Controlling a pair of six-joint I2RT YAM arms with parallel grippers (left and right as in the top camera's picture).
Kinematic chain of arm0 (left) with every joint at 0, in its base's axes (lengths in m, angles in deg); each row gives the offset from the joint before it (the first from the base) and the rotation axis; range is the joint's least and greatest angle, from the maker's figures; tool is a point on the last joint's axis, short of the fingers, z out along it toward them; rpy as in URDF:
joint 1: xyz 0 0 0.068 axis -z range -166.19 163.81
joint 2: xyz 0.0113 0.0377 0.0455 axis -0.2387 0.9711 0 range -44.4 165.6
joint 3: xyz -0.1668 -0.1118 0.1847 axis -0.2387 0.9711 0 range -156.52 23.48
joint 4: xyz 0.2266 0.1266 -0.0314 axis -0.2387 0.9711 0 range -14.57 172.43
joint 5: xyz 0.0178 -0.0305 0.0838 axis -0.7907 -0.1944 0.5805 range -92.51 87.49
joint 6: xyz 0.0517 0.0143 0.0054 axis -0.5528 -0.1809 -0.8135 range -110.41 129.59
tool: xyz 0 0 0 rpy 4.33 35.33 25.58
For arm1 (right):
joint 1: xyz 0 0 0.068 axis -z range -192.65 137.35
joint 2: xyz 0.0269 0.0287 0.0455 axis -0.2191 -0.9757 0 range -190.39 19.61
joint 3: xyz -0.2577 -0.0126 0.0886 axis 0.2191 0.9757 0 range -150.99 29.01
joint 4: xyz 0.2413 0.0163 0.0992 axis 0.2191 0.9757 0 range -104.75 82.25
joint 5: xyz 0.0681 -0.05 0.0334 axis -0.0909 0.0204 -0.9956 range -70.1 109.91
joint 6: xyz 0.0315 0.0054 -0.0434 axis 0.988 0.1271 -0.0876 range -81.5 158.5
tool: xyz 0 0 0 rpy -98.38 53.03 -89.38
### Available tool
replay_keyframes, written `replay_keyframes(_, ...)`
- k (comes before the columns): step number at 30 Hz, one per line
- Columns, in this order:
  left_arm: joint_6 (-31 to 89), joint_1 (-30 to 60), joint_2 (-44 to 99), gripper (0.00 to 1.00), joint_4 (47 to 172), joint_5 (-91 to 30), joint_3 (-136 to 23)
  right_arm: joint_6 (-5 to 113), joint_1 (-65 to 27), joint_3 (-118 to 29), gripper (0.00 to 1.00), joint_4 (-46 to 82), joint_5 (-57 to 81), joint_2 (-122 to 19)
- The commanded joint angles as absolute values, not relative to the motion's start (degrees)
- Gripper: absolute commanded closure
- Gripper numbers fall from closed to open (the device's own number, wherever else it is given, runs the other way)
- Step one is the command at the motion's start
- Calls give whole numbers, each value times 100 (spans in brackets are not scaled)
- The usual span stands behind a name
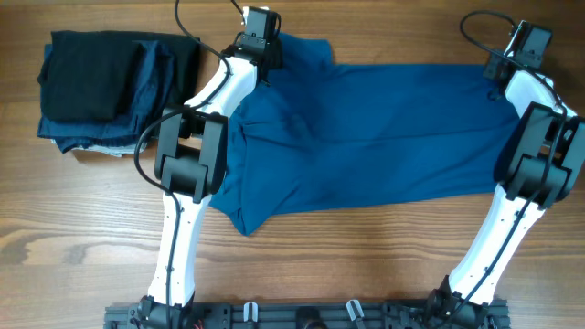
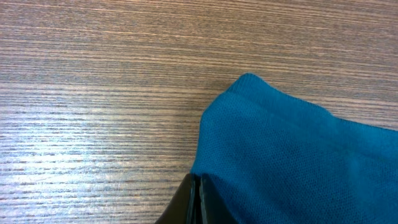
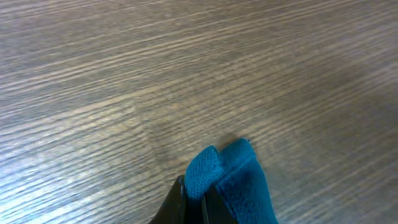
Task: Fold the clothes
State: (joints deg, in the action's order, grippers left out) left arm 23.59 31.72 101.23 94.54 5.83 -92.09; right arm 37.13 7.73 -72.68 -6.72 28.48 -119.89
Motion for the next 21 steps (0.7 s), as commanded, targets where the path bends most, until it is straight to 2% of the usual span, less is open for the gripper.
replay_keyframes(1, 2324, 3161, 9961, 96, 9555, 760, -9211, 3700, 799, -7353, 96, -659, 2083, -12116)
replay_keyframes(6, 2324, 3159, 9810, 95, 9424, 537, -9211, 3718, 797, -7353, 96, -637, 1981, -12031)
replay_keyframes(9, 2326, 3155, 9847, 81, 9356, 330, -9209, 3718, 799, -7351, 96, -550, 1981, -12031)
replay_keyframes(10, 2324, 3157, 9858, 75, 9308, 330, -9209, 3715, 797, -7351, 96, -521, 1981, -12031)
replay_keyframes(11, 2324, 3161, 9867, 58, 9247, 330, -9209, 3720, 797, -7351, 96, -504, 1981, -12031)
replay_keyframes(12, 2324, 3161, 9880, 47, 9183, 330, -9209, 3720, 797, -7351, 96, -493, 1981, -12031)
replay_keyframes(13, 2324, 3161, 9889, 41, 9085, 330, -9209, 3718, 799, -7351, 96, -486, 1983, -12031)
replay_keyframes(15, 2324, 3161, 9935, 39, 8936, 330, -9209, 3720, 799, -7351, 96, -486, 1983, -12031)
replay_keyframes(21, 2317, 3161, 10311, 48, 8346, 325, -9209, 3748, 797, -7351, 96, -482, 1983, -12033)
